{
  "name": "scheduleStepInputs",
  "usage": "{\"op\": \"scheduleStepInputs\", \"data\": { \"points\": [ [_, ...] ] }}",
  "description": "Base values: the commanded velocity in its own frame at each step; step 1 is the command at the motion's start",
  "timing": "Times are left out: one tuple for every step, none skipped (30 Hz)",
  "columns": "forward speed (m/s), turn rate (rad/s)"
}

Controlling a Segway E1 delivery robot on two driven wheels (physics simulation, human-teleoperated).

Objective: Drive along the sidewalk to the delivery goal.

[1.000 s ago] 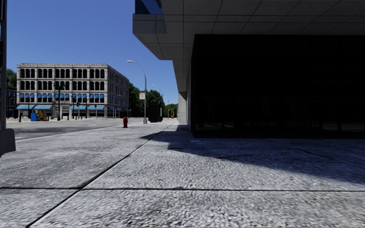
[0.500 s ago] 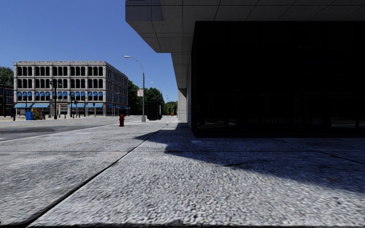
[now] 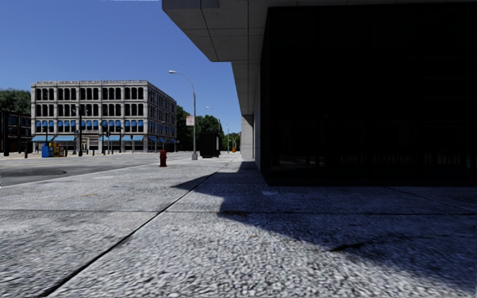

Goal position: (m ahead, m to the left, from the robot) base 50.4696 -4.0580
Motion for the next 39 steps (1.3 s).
{"op": "scheduleStepInputs", "data": {
  "points": [
    [2.00,0.38],
    [2.00,0.38],
    [2.00,0.38],
    [2.00,0.38],
    [2.00,0.38],
    [2.00,0.38],
    [2.00,0.38],
    [2.00,0.38],
    [2.00,0.38],
    [2.00,0.38],
    [2.00,0.38],
    [2.00,0.38],
    [2.00,0.38],
    [2.00,0.38],
    [2.00,0.26],
    [2.00,0.00],
    [2.00,0.00],
    [2.00,0.00],
    [2.00,0.00],
    [2.00,0.00],
    [2.00,0.00],
    [2.00,0.00],
    [2.00,0.00],
    [2.00,0.00],
    [2.00,0.00],
    [2.00,0.00],
    [2.00,0.00],
    [2.00,0.00],
    [2.00,0.00],
    [2.00,0.00],
    [2.00,0.00],
    [2.00,0.00],
    [2.00,0.00],
    [2.00,0.00],
    [2.00,0.00],
    [2.00,0.00],
    [2.00,0.00],
    [2.00,0.00],
    [2.00,0.00]
  ]
}}
